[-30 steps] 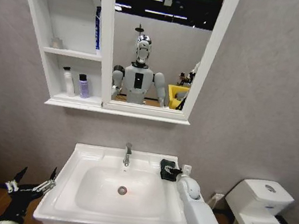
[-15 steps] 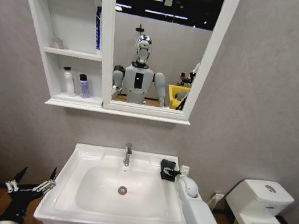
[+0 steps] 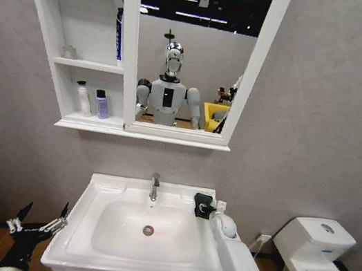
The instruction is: Move facial cleanser and shampoo from washbasin to cabinet, then wipe washbasin with towel.
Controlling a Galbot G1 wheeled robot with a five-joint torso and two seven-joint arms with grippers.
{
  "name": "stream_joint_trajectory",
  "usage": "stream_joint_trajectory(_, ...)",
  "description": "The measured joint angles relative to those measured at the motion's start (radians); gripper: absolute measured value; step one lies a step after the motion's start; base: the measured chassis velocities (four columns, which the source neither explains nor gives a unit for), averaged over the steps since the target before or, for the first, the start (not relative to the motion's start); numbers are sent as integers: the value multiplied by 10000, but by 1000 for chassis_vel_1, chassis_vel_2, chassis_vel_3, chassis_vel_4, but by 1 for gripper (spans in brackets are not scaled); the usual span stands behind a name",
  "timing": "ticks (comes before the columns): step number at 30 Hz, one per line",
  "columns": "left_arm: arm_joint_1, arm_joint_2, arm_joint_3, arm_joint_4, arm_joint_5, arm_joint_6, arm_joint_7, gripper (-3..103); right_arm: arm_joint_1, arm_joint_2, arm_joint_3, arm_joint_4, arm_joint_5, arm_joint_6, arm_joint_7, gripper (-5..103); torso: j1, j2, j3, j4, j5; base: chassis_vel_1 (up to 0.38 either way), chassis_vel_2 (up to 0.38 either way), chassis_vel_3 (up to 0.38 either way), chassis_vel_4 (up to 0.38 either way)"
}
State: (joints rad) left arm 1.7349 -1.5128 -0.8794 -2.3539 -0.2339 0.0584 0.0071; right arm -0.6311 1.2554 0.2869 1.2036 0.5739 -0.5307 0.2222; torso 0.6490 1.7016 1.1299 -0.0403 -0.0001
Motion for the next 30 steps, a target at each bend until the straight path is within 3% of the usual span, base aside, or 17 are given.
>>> stream_joint_trajectory(1, 0, 0, 0, 0, 0, 0, 0, 100, -49, -7, 8, 95, 108, -17, 24, 30, 0, 0, 0, -1, 0, 0, 0, 0, 0)
stream_joint_trajectory(3, 1, 0, 0, 0, 0, 0, 0, 100, -103, -19, 7, 237, 249, -51, 93, 30, 0, 0, 1, -1, 1, 0, 0, 0, 0)
stream_joint_trajectory(8, 0, 0, 0, -1, 0, 0, 1, 100, -641, -132, -259, 1906, 1602, -707, 708, 8, 0, 0, 0, 2, -1, 0, 0, 0, 0)
stream_joint_trajectory(10, 1, 0, 0, 0, 0, 0, 0, 100, -880, -166, -433, 2407, 1827, -933, 877, 5, 0, 0, 0, 1, 0, 0, 0, 0, 0)
stream_joint_trajectory(18, 0, 0, 0, -1, 0, -1, 0, 100, -2262, -115, -1366, 3527, 1754, -1461, 1568, 4, -2, 0, 0, -1, 2, 0, 0, 0, 0)
stream_joint_trajectory(30, 0, 0, 0, -1, 0, 0, 0, 100, -1901, 317, -1886, 2181, 1111, -1441, 1157, 4, -1, -1, 0, 0, 0, 0, 0, 0, 0)
